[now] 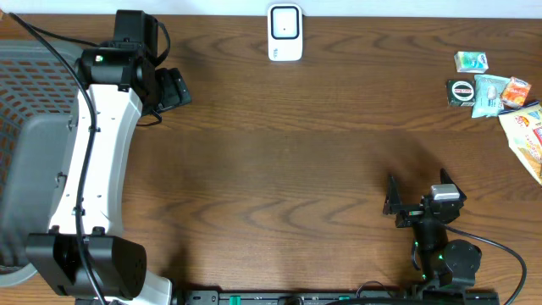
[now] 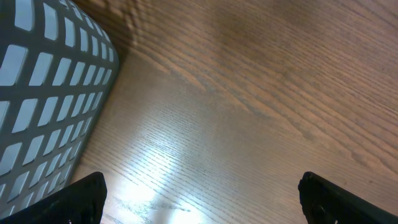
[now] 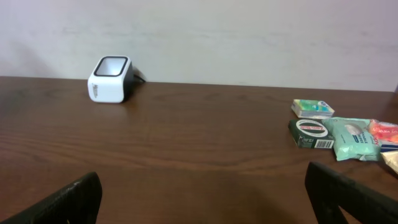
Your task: Scan the item barcode
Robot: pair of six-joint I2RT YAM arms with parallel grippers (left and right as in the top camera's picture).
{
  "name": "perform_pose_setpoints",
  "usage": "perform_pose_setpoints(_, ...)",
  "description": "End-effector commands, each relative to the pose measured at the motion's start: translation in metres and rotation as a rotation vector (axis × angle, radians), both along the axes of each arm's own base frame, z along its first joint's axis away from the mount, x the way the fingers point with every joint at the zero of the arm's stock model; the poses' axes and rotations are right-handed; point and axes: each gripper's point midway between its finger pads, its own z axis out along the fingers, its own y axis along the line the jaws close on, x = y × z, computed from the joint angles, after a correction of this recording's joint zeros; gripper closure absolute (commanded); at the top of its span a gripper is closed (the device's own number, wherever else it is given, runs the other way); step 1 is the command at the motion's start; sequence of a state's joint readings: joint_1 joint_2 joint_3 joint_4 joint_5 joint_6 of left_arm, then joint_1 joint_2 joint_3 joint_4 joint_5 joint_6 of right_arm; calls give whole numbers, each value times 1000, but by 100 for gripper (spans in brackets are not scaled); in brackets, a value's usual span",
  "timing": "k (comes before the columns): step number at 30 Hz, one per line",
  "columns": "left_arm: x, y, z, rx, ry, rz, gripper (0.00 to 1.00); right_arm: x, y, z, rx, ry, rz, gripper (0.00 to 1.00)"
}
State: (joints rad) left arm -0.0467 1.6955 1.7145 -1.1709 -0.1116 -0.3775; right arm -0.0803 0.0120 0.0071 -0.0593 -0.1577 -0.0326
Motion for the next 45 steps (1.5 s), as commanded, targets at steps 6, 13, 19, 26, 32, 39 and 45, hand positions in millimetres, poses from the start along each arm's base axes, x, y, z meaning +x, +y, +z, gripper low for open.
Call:
perform_pose_setpoints(6, 0, 4, -1, 16, 5, 6, 2, 0, -2, 0, 17, 0, -9, 1)
perform_pose_setpoints(13, 0, 4, -1, 16, 5, 6, 2, 0, -2, 0, 16, 0, -9, 1)
perform_pose_setpoints(19, 0, 4, -1, 16, 5, 6, 2, 0, -2, 0, 16, 0, -9, 1)
perform_pose_setpoints(26, 0, 4, -1, 16, 5, 6, 2, 0, -2, 0, 17, 0, -9, 1)
perform_pose_setpoints(32, 0, 4, -1, 16, 5, 6, 2, 0, -2, 0, 16, 0, -9, 1)
perform_pose_setpoints(39, -5, 3, 9, 9, -18, 4, 2, 0, -2, 0, 17, 0, -9, 1)
perform_pose_setpoints(45, -31, 5, 25, 9, -53, 7, 2, 0, -2, 0, 17, 0, -9, 1)
